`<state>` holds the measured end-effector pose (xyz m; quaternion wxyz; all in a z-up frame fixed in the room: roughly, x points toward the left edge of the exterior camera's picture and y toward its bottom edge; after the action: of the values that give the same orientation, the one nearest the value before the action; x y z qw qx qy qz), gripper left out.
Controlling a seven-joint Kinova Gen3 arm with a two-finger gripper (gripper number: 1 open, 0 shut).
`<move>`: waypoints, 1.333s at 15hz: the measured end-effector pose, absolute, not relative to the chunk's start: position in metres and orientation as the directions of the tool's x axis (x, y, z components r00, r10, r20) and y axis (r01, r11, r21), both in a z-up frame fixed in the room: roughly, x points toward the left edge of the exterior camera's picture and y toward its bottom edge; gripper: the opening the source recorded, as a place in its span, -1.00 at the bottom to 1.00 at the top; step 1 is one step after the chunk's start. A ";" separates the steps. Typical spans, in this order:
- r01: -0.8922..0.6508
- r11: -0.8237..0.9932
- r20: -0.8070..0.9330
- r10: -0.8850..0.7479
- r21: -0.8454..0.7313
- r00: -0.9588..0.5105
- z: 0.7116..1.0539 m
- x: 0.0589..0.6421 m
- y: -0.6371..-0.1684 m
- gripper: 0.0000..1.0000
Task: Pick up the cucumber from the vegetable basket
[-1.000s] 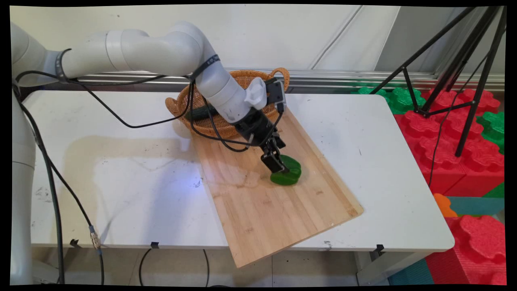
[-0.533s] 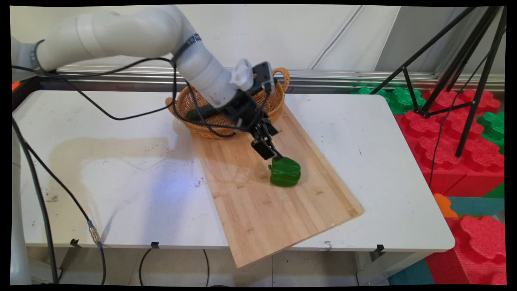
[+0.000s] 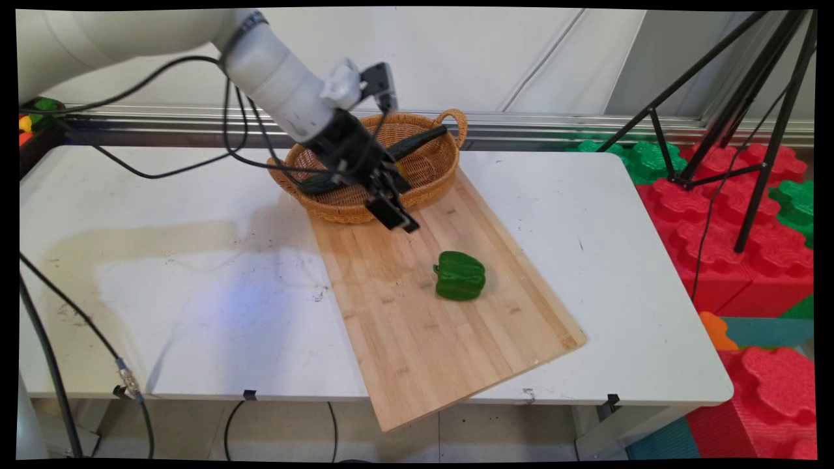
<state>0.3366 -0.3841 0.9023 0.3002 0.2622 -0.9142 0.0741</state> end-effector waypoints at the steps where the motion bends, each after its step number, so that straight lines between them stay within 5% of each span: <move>1: -0.531 0.847 0.585 -0.438 0.015 -0.683 0.907 0.345 -0.382 1.00; 11: -0.624 0.779 0.556 -0.492 -0.063 -0.670 0.934 0.417 -0.386 1.00; 20: -0.686 0.711 0.488 -0.549 -0.152 -0.678 0.926 0.487 -0.419 1.00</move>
<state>0.4874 -0.4187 0.9260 0.2087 0.3428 -0.9012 0.1637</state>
